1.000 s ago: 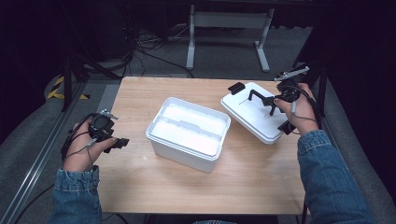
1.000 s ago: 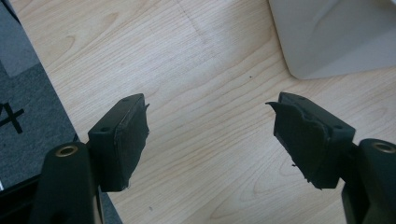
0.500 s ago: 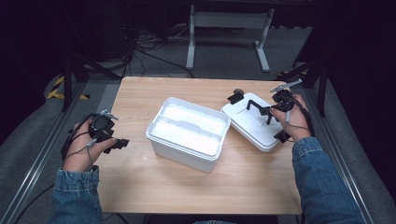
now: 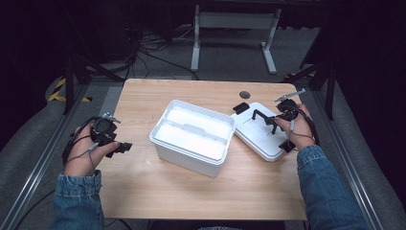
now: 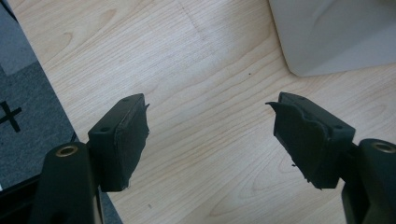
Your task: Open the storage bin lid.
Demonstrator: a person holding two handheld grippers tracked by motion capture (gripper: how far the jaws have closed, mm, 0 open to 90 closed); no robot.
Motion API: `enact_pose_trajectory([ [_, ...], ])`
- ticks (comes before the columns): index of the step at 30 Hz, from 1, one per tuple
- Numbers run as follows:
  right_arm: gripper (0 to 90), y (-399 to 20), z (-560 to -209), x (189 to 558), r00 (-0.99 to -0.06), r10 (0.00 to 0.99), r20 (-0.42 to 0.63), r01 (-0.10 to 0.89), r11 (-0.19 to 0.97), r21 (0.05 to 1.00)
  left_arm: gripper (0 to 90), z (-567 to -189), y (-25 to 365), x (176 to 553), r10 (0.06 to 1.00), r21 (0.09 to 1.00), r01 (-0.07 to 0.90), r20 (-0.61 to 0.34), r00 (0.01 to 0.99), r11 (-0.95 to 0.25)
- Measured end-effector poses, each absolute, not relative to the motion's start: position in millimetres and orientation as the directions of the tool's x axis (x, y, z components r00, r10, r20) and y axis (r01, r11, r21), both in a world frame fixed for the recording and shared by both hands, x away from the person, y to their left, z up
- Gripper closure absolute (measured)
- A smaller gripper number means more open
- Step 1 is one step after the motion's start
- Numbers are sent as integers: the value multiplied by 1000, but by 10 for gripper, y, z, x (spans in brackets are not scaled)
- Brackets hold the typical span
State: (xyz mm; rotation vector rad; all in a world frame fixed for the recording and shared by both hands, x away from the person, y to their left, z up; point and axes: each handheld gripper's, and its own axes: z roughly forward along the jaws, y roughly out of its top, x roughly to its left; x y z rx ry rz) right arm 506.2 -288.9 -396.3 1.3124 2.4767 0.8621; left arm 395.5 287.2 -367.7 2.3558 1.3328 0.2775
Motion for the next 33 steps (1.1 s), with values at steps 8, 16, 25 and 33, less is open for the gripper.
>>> enact_pose_trajectory([
  [8, 848, -2937, -4076, 5058, -571, 812, 117, 707, 415, 572, 270, -3680, 2875, 3958, 851, 451, 767, -28, 524, -457],
  [16, 749, -2970, -4159, 5064, -527, 840, 131, 750, 387, 537, 269, -3690, 2877, 3958, 854, 452, 770, -34, 519, -450],
  [25, 505, -3000, -4113, 5062, -500, 863, 76, 715, 362, 599, 268, -3692, 2873, 3953, 854, 451, 772, -40, 519, -448],
  [33, 474, -3016, -4004, 5008, -497, 864, 79, 697, 343, 630, 267, -3697, 2867, 3961, 852, 449, 770, -36, 523, -453],
])
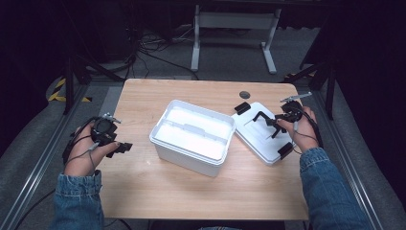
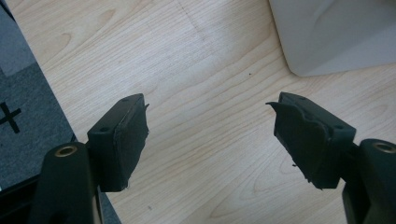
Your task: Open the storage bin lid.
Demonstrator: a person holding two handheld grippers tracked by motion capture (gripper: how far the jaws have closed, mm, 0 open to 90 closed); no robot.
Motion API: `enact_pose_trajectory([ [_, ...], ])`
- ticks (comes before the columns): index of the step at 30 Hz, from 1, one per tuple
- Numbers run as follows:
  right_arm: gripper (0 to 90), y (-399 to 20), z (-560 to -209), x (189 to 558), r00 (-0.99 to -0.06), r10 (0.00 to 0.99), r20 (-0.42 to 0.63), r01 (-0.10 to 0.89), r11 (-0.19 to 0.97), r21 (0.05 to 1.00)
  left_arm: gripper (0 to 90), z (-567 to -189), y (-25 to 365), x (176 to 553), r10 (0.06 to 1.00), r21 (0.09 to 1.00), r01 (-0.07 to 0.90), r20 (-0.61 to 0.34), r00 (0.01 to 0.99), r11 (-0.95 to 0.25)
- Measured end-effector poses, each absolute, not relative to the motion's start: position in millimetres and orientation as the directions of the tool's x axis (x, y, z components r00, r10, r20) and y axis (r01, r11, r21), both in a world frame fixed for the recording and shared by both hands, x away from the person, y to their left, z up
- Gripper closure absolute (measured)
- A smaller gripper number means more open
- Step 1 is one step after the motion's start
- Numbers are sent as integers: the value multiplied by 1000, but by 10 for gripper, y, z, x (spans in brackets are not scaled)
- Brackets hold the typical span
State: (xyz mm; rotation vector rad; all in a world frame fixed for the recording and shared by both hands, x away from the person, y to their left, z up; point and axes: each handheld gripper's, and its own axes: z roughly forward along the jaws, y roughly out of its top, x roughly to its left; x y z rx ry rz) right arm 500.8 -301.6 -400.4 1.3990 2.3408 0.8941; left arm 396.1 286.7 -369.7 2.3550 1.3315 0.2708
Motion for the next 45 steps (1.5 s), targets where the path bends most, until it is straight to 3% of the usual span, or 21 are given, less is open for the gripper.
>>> enact_pose_trajectory([
  [28, 468, -2782, -3571, 4382, -632, 774, 50, 572, 421, 704, 267, -3716, 2898, 3888, 858, 440, 778, -33, 513, -449],
  [45, 465, -2513, -3630, 3942, -731, 678, 78, 510, 466, 723, 266, -3708, 2932, 3847, 858, 442, 776, -26, 513, -451],
])
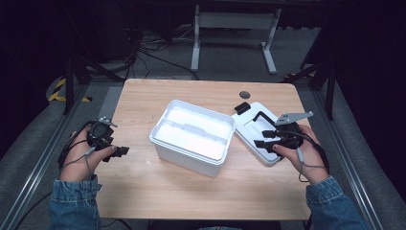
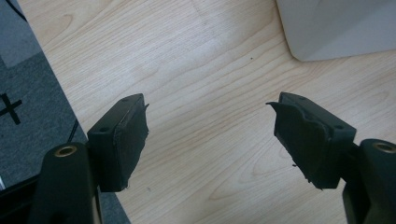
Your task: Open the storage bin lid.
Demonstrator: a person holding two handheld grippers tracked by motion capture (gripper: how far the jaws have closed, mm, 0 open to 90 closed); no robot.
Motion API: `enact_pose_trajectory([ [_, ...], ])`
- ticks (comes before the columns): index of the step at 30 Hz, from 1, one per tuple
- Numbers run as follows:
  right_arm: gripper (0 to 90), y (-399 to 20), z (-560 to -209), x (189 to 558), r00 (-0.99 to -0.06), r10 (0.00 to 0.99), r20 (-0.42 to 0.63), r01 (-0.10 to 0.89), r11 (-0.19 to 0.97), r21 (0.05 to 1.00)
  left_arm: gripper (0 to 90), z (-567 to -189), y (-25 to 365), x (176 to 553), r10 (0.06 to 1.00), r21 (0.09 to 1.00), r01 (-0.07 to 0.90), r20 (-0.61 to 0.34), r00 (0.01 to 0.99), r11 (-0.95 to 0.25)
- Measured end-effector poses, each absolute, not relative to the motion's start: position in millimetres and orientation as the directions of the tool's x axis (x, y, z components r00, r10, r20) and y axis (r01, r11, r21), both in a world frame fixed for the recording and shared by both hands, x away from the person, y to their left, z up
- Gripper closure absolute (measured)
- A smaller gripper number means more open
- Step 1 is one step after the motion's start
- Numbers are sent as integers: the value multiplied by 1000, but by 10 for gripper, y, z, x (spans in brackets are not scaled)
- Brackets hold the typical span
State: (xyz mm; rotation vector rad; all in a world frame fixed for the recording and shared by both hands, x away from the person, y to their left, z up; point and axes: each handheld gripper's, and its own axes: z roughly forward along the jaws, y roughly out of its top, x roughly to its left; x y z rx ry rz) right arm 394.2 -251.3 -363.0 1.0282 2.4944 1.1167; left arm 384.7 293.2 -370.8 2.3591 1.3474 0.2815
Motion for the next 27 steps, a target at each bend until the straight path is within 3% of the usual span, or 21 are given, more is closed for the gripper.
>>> enact_pose_trajectory([
  [14, 466, -2383, -3943, 3719, -782, 615, 107, 489, 497, 717, 264, -3726, 2842, 3920, 845, 428, 770, -28, 533, -472],
  [27, 476, -2335, -4204, 3660, -771, 630, 93, 508, 520, 686, 260, -3728, 2846, 3931, 848, 435, 772, -36, 529, -463],
])
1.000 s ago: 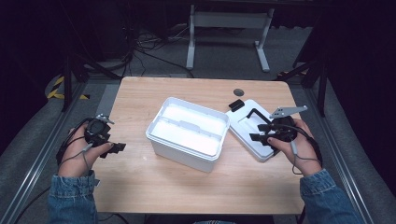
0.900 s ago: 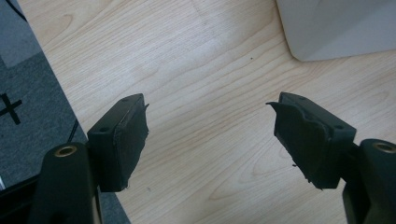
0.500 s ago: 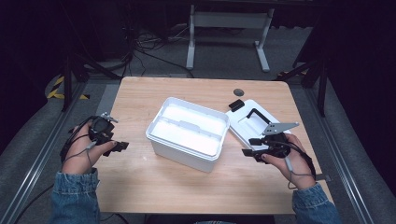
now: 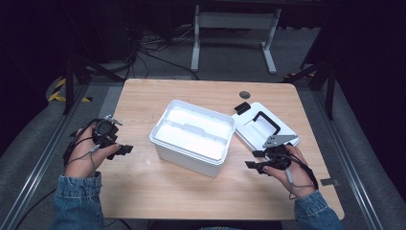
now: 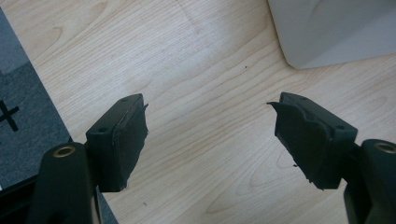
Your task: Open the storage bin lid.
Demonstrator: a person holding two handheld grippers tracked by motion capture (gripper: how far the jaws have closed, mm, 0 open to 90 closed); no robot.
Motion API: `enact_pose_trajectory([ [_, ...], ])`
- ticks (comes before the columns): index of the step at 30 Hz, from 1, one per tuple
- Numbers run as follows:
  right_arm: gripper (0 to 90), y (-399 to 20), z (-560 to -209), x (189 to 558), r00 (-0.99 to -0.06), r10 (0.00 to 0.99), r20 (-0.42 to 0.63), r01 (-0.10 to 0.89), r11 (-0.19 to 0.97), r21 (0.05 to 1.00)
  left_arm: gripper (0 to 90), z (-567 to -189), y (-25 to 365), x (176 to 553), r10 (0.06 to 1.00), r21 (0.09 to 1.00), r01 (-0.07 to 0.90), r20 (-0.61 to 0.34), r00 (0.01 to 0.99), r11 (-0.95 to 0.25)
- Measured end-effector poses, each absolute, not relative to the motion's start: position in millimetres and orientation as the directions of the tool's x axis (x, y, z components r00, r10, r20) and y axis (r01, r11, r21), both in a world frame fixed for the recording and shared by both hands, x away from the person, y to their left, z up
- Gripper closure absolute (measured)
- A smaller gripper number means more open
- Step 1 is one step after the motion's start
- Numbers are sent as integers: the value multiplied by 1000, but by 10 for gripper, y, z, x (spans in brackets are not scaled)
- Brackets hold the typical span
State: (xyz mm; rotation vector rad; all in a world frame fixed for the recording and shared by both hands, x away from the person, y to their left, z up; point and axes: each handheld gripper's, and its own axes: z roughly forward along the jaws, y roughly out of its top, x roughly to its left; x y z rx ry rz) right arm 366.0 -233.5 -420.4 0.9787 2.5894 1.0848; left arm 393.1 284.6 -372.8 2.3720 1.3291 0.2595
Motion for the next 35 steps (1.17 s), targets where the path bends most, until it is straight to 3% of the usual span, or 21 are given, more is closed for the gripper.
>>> enact_pose_trajectory([
  [10, 469, -2235, -4427, 3636, -788, 610, 82, 497, 552, 670, 211, -3734, 2845, 3936, 842, 403, 789, -78, 534, -463],
  [24, 467, -2159, -4631, 3567, -799, 598, 59, 441, 517, 734, 201, -3730, 2862, 3942, 844, 417, 784, -66, 532, -461],
  [35, 454, -2141, -4789, 3559, -805, 593, 21, 423, 549, 721, 199, -3731, 2852, 3973, 838, 423, 773, -56, 543, -472],
])
